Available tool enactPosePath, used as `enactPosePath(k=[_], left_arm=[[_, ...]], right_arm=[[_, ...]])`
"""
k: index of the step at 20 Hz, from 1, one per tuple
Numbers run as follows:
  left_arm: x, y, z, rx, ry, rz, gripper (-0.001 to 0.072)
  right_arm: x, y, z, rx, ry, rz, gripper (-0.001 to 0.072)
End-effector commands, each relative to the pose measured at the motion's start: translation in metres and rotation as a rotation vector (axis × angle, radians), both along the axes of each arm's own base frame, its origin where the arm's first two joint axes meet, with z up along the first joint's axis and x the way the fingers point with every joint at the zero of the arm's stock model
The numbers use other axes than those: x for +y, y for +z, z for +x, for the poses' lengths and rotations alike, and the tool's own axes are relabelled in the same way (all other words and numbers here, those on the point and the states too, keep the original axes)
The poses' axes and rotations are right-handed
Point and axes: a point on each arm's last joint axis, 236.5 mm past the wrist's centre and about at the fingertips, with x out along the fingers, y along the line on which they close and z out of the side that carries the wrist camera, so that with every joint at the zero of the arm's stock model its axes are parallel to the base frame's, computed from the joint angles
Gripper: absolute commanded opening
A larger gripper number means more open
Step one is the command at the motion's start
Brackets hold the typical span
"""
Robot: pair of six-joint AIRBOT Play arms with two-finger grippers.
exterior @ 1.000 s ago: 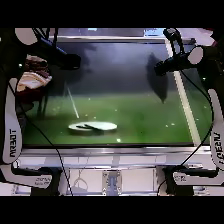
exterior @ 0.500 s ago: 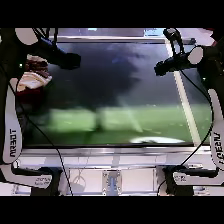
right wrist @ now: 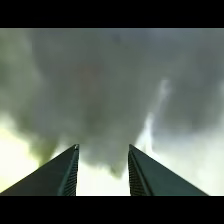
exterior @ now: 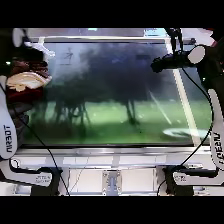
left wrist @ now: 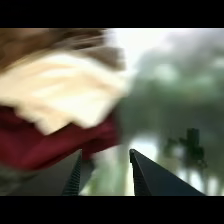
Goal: Fold the shirts.
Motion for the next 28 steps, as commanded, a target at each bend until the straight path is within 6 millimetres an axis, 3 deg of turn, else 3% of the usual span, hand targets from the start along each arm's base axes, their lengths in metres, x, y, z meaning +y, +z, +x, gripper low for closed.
enactPosePath(k=[1, 3, 4, 7, 9, 11, 14, 18, 23, 28], left_arm=[[0.098, -0.013, -0.021, -0.048, 0.273, -0.104, 0.0391], [0.128, -0.041, -0.027, -0.061, 0.376, -0.295, 0.0554], [0.139, -0.057, -0.029, -0.067, 0.425, -0.400, 0.0580], [0.166, -0.108, -0.037, -0.027, 0.537, -0.630, 0.0580], [0.173, -0.148, -0.047, 0.052, 0.608, -0.752, 0.0590], [0.179, -0.182, -0.057, 0.134, 0.653, -0.806, 0.0617], [0.185, -0.215, -0.062, 0.193, 0.686, -0.831, 0.0617], [0.195, -0.232, -0.058, 0.183, 0.700, -0.821, 0.0617], [0.226, -0.226, -0.030, 0.017, 0.687, -0.747, 0.0617], [0.228, -0.233, -0.022, -0.005, 0.684, -0.759, 0.0615]], right_arm=[[0.011, 0.007, 0.002, -0.013, 0.001, 0.062, 0.0371], [0.019, 0.008, -0.001, 0.006, 0.002, 0.112, 0.0371], [0.021, 0.009, -0.001, 0.007, 0.004, 0.122, 0.0371], [0.024, 0.006, -0.006, 0.033, 0.014, 0.132, 0.0373], [0.029, 0.003, -0.013, 0.067, 0.025, 0.152, 0.0396], [0.033, 0.002, -0.017, 0.098, 0.010, 0.190, 0.0417], [0.034, -0.001, -0.021, 0.146, -0.036, 0.235, 0.0456], [0.044, 0.003, -0.023, 0.165, -0.036, 0.297, 0.0456], [0.053, 0.009, -0.024, 0.167, -0.023, 0.348, 0.0455], [0.052, 0.013, -0.019, 0.142, -0.032, 0.356, 0.0455]])
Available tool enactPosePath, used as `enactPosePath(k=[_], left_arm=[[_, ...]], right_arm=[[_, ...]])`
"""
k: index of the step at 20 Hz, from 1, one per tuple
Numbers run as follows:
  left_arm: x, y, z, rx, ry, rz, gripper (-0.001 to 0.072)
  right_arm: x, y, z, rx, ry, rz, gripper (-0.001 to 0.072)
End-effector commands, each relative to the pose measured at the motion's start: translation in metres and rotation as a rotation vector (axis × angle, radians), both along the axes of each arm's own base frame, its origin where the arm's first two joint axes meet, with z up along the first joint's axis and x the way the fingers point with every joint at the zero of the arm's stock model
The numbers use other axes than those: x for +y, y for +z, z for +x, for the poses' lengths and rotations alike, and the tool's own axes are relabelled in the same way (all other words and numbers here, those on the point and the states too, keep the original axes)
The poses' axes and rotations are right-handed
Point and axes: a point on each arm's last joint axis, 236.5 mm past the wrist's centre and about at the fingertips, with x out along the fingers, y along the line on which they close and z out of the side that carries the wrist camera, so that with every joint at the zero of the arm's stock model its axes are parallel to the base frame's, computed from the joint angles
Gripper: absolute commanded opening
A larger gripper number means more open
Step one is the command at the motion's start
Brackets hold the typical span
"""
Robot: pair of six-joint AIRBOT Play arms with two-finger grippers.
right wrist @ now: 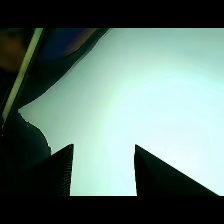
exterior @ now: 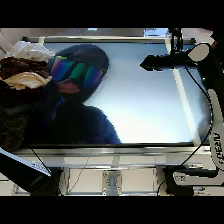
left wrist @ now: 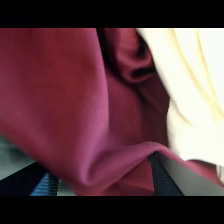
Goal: Fold the shirts.
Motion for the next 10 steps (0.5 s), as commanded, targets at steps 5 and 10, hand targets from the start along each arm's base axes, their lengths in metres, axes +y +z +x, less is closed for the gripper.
enactPosePath(k=[5, 10], left_arm=[[-0.021, -0.028, 0.016, -0.034, -0.105, -0.086, 0.0012], [-0.097, 0.058, 0.085, -0.470, -0.306, -0.332, 0.0011]], right_arm=[[0.002, 0.004, 0.004, -0.016, -0.009, 0.018, 0.0446], [0.002, 0.004, 0.004, -0.017, -0.008, 0.018, 0.0446]])
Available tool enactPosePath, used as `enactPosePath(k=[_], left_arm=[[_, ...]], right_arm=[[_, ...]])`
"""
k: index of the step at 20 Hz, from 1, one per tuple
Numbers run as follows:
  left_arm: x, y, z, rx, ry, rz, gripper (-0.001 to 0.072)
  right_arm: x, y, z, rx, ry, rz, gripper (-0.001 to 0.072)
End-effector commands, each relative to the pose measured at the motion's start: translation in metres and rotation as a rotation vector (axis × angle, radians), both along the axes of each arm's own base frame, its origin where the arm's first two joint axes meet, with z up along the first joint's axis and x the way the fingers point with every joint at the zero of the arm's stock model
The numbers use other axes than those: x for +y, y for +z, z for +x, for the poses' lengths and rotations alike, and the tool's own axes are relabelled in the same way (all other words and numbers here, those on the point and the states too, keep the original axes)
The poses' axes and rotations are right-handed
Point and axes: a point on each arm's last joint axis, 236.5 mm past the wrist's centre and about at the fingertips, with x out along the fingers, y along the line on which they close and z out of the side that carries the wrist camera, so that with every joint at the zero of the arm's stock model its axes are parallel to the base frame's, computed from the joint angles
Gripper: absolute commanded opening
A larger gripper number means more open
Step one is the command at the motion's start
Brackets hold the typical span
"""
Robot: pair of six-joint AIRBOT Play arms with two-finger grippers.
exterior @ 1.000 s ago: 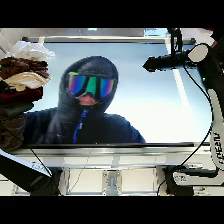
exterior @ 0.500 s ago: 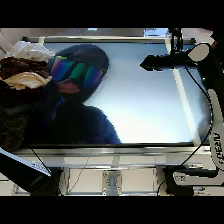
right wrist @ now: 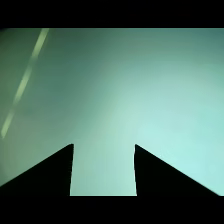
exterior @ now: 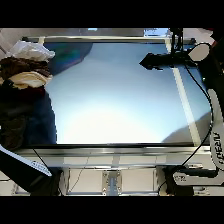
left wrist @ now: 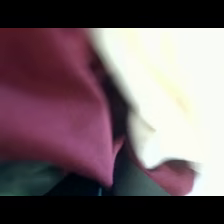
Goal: Fold the shirts.
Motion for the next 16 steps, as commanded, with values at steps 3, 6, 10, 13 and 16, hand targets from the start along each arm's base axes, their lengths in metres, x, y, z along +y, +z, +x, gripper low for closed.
enactPosePath(k=[3, 6, 10, 13, 16], left_arm=[[-0.106, 0.170, 0.066, -0.635, -0.244, -0.317, 0.0009], [-0.192, 0.234, 0.053, -0.734, -0.469, -0.346, 0.0010], [-0.348, 0.270, 0.011, -0.710, -0.845, -0.405, 0.0009], [-0.461, 0.258, -0.020, -0.638, -1.067, -0.417, 0.0009], [-0.559, 0.217, -0.054, -0.532, -1.251, -0.288, 0.0010]], right_arm=[[-0.003, 0.001, 0.002, -0.008, -0.002, -0.006, 0.0446], [-0.017, 0.009, 0.005, -0.028, -0.025, -0.018, 0.0446], [-0.050, 0.057, 0.014, -0.125, -0.087, -0.011, 0.0446], [-0.075, 0.097, 0.011, -0.202, -0.127, -0.019, 0.0446], [-0.103, 0.127, 0.000, -0.266, -0.171, -0.044, 0.0446]])
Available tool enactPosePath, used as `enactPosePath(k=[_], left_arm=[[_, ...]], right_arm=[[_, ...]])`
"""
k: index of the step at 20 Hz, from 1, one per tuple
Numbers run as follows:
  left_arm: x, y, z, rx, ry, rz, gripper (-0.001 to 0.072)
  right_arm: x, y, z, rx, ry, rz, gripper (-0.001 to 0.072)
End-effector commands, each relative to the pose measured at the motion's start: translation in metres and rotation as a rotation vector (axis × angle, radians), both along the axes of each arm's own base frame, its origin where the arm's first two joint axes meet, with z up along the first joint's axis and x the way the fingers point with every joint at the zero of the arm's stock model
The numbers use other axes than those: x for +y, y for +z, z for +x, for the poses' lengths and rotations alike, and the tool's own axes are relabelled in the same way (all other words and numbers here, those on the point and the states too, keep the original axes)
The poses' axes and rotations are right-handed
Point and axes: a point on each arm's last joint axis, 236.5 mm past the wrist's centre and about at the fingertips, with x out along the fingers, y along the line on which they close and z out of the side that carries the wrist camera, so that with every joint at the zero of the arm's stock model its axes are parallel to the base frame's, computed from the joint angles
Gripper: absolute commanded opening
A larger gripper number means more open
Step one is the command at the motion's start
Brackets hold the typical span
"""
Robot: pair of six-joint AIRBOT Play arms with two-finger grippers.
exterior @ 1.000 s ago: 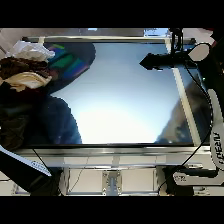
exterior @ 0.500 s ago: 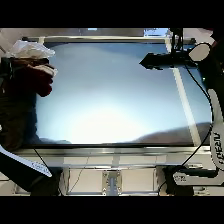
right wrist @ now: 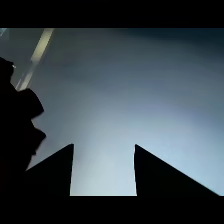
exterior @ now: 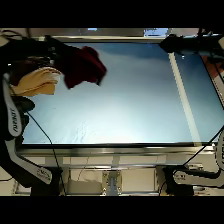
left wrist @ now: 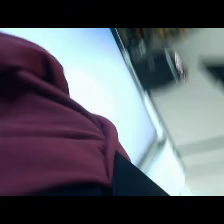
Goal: Fold the shirts.
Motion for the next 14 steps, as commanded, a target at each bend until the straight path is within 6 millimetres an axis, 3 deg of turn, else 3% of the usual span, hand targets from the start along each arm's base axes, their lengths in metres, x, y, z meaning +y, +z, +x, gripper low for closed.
enactPosePath(k=[1, 3, 4, 5, 6, 8, 10, 12, 14], left_arm=[[-0.111, -0.041, -0.048, -0.052, -0.167, 0.212, 0.0010], [-0.150, -0.070, -0.062, -0.142, -0.203, 0.371, 0.0012], [-0.163, -0.081, -0.064, -0.190, -0.197, 0.445, 0.0070], [-0.170, -0.086, -0.062, -0.241, -0.177, 0.498, 0.0317], [-0.174, -0.085, -0.056, -0.300, -0.154, 0.534, 0.0661], [-0.163, -0.072, -0.030, -0.355, -0.047, 0.572, 0.0704], [-0.124, -0.073, 0.002, -0.346, 0.116, 0.669, 0.0703], [-0.087, -0.094, 0.018, -0.265, 0.216, 0.756, 0.0702], [-0.069, -0.123, 0.018, -0.177, 0.207, 0.792, 0.0701]], right_arm=[[-0.031, 0.032, -0.012, -0.069, -0.043, -0.045, 0.0446], [-0.043, 0.025, -0.020, -0.034, -0.047, -0.074, 0.0446], [-0.047, 0.014, -0.025, 0.006, -0.039, -0.098, 0.0446], [-0.050, 0.001, -0.030, 0.052, -0.037, -0.126, 0.0446], [-0.053, -0.015, -0.036, 0.110, -0.027, -0.150, 0.0447], [-0.051, -0.054, -0.053, 0.238, 0.036, -0.188, 0.0447], [-0.047, -0.099, -0.073, 0.389, 0.085, -0.183, 0.0447], [-0.044, -0.146, -0.089, 0.520, 0.106, -0.158, 0.0447], [-0.041, -0.193, -0.106, 0.629, 0.126, -0.140, 0.0447]])
